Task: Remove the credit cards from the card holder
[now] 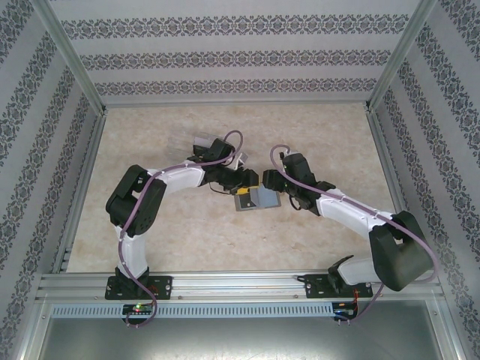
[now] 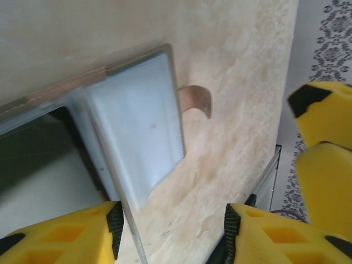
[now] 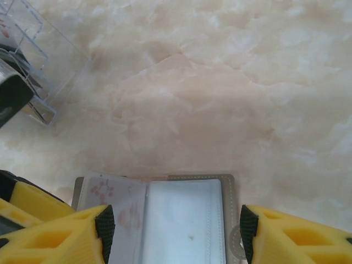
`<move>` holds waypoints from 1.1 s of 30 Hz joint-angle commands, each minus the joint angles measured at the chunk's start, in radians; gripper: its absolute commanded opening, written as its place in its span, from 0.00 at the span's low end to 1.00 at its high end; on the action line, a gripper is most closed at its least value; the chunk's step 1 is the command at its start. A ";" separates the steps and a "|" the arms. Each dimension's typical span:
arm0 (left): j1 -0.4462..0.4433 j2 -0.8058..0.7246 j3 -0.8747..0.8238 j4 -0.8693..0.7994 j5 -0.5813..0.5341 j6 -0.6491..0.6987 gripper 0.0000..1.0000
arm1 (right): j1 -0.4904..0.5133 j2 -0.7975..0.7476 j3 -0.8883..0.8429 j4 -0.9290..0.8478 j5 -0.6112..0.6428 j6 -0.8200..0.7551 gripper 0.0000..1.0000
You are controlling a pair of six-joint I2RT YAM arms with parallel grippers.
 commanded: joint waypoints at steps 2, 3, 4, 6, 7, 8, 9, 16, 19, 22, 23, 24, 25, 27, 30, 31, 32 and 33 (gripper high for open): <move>-0.022 0.020 0.055 0.087 0.021 -0.049 0.56 | -0.017 -0.039 -0.020 0.029 0.038 0.030 0.64; -0.024 0.031 0.064 0.093 0.022 -0.055 0.57 | -0.022 -0.039 -0.023 0.028 0.040 0.032 0.64; -0.025 0.041 0.072 0.098 0.023 -0.061 0.58 | -0.025 -0.042 -0.025 0.029 0.041 0.034 0.64; -0.027 0.057 0.085 0.109 0.018 -0.071 0.59 | -0.031 -0.047 -0.030 0.029 0.042 0.038 0.64; -0.028 0.062 0.087 0.111 0.010 -0.073 0.59 | -0.033 -0.047 -0.031 0.030 0.038 0.036 0.64; -0.028 0.064 0.087 0.111 -0.005 -0.075 0.59 | -0.034 -0.046 -0.030 0.034 0.030 0.027 0.64; -0.027 0.063 0.087 0.108 -0.023 -0.074 0.59 | -0.034 -0.042 -0.027 0.041 0.009 0.014 0.63; -0.027 0.094 0.114 0.106 -0.048 -0.082 0.50 | -0.033 0.000 0.004 0.039 -0.083 0.000 0.55; -0.025 0.088 0.115 0.073 -0.089 -0.075 0.44 | -0.033 0.001 0.007 0.030 -0.078 0.000 0.52; -0.016 0.063 0.102 0.004 -0.162 -0.053 0.39 | -0.035 0.024 0.023 0.002 -0.088 0.004 0.47; -0.013 0.053 0.096 -0.016 -0.179 -0.049 0.38 | -0.034 0.038 0.032 -0.008 -0.101 0.004 0.44; -0.012 0.046 0.088 -0.028 -0.193 -0.047 0.37 | -0.035 0.056 0.042 -0.019 -0.116 0.007 0.41; -0.012 0.042 0.084 -0.040 -0.204 -0.048 0.36 | -0.034 0.074 0.050 -0.030 -0.125 0.012 0.37; -0.012 0.039 0.071 -0.058 -0.215 -0.063 0.31 | -0.033 0.109 0.064 -0.057 -0.126 0.026 0.29; -0.012 0.028 0.043 -0.060 -0.244 -0.090 0.27 | -0.033 0.153 0.084 -0.085 -0.128 0.033 0.26; -0.012 0.027 0.036 -0.054 -0.245 -0.095 0.27 | -0.031 0.164 0.093 -0.096 -0.129 0.032 0.25; -0.014 0.028 0.032 -0.045 -0.239 -0.103 0.26 | -0.031 0.177 0.106 -0.108 -0.127 0.032 0.24; -0.015 0.031 0.028 -0.031 -0.229 -0.113 0.26 | -0.030 0.190 0.114 -0.118 -0.126 0.031 0.24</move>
